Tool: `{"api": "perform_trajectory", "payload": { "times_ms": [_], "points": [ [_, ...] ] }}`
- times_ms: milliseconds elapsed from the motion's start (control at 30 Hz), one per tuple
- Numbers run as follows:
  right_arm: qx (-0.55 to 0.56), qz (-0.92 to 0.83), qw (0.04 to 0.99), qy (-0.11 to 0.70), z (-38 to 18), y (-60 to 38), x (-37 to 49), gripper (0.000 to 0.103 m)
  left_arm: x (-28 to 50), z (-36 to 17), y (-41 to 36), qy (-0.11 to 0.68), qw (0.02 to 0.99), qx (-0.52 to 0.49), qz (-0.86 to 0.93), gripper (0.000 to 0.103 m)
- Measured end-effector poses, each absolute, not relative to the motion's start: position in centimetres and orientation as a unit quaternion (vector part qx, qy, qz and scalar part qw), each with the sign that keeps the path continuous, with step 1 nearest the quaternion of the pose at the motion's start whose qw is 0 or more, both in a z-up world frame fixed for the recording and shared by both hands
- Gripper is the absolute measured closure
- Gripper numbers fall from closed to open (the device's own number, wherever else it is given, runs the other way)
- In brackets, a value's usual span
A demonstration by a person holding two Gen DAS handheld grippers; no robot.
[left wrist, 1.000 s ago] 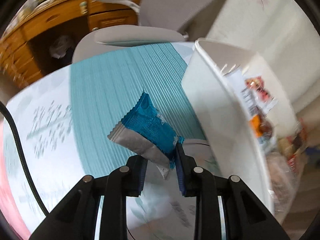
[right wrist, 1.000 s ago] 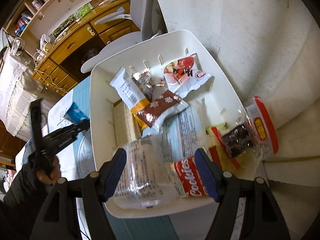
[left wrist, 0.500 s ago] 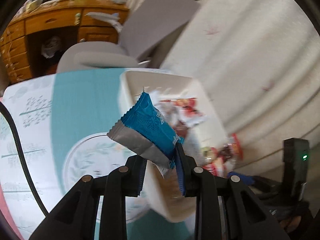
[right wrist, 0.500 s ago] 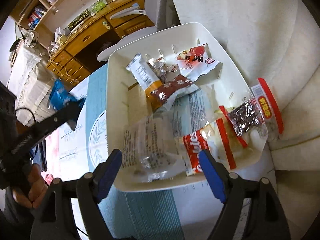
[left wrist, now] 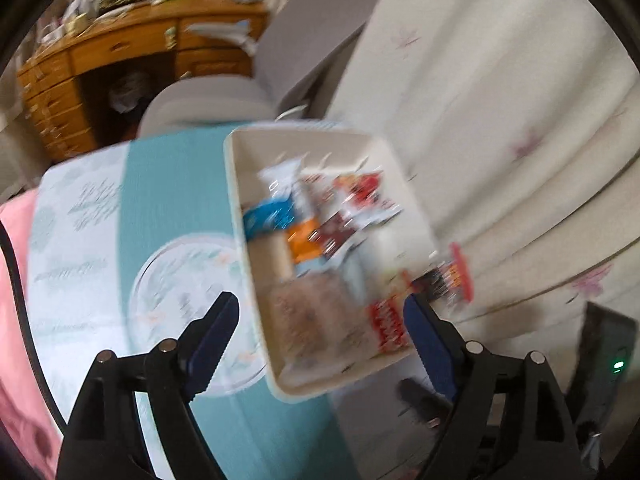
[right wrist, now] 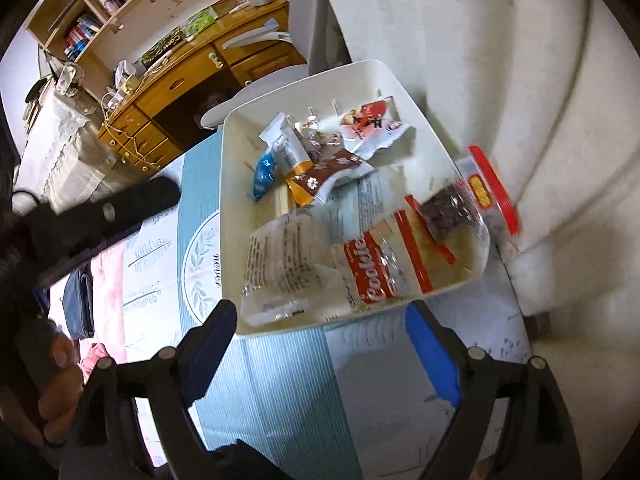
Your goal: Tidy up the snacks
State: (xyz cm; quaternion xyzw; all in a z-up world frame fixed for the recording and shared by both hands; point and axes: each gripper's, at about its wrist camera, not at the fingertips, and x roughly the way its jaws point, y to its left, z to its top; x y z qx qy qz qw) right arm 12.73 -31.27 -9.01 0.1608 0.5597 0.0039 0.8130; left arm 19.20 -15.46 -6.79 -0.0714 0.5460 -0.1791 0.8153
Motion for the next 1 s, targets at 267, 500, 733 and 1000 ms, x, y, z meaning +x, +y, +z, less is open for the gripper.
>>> {"api": "perform_trajectory", "payload": {
  "times_ms": [267,500,733,1000],
  "points": [
    [0.135,-0.007,0.803,0.581,-10.2,-29.1,8.1,0.014,12.8,-10.0,-9.7,0.596,0.793,-0.073,-0.100,0.020],
    [0.118,0.000,0.801,0.586,-9.5,-25.8,3.6,0.011,6.9,-9.5,-5.2,0.572,0.812,-0.085,-0.078,0.020],
    [0.097,0.030,0.823,0.559,-6.0,-23.1,0.3,0.011,2.1,-5.8,-2.2,0.536,0.837,-0.081,-0.069,0.009],
    [0.104,0.067,0.838,0.532,-0.8,-23.2,-1.7,0.007,-1.2,1.2,-2.0,0.466,0.882,-0.049,-0.045,0.001]
  ]
}}
